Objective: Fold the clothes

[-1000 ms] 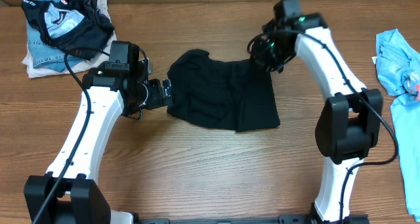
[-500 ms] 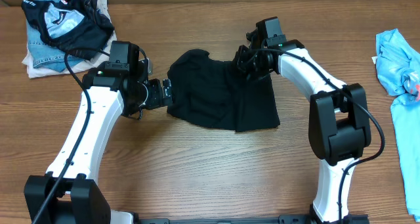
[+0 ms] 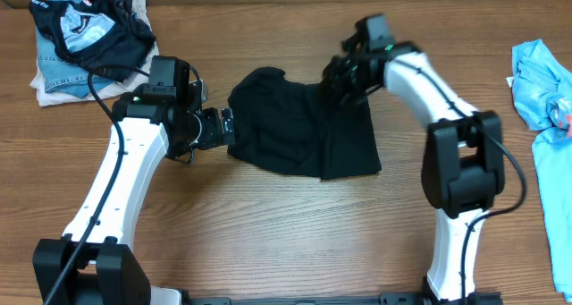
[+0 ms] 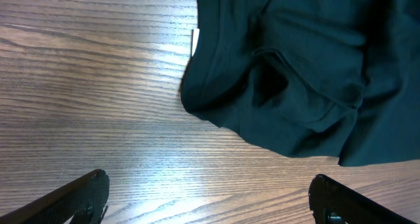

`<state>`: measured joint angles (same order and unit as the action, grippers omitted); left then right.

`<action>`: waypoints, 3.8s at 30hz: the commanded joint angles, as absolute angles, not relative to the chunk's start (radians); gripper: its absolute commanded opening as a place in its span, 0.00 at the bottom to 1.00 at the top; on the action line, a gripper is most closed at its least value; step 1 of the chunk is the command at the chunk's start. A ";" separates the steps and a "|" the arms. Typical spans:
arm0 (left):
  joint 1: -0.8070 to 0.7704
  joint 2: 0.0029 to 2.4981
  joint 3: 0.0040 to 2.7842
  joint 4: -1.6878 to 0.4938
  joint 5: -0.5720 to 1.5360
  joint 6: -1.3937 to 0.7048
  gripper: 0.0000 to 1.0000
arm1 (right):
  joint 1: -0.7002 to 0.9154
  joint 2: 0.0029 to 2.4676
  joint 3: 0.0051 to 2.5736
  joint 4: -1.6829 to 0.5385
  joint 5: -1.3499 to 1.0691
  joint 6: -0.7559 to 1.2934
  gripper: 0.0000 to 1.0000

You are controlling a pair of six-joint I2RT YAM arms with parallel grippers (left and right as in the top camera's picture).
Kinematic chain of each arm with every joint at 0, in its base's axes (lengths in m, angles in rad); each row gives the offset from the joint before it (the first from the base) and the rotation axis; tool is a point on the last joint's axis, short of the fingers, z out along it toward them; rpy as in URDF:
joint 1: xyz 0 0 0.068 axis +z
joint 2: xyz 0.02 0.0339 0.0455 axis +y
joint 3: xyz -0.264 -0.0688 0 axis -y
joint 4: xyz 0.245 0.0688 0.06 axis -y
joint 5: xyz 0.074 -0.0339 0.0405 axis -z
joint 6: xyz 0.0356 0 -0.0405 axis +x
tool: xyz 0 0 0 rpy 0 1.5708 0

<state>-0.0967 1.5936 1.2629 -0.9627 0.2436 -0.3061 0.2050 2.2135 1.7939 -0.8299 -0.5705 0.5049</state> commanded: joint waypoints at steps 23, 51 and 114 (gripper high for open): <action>-0.100 1.597 1.258 -0.950 0.253 -0.284 1.00 | 0.217 2.106 1.331 -0.631 -0.810 0.371 0.10; -0.100 1.597 1.258 -0.968 0.252 -0.284 1.00 | 0.265 2.157 1.558 -0.641 -0.760 0.402 0.22; -0.100 1.597 1.258 -0.983 0.252 -0.283 1.00 | 0.144 2.068 1.589 -1.138 -0.839 0.122 0.37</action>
<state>-0.0967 1.5936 1.2629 -0.9802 0.2436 -0.3031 0.1600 2.1212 1.5639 -1.1172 -0.9054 0.1478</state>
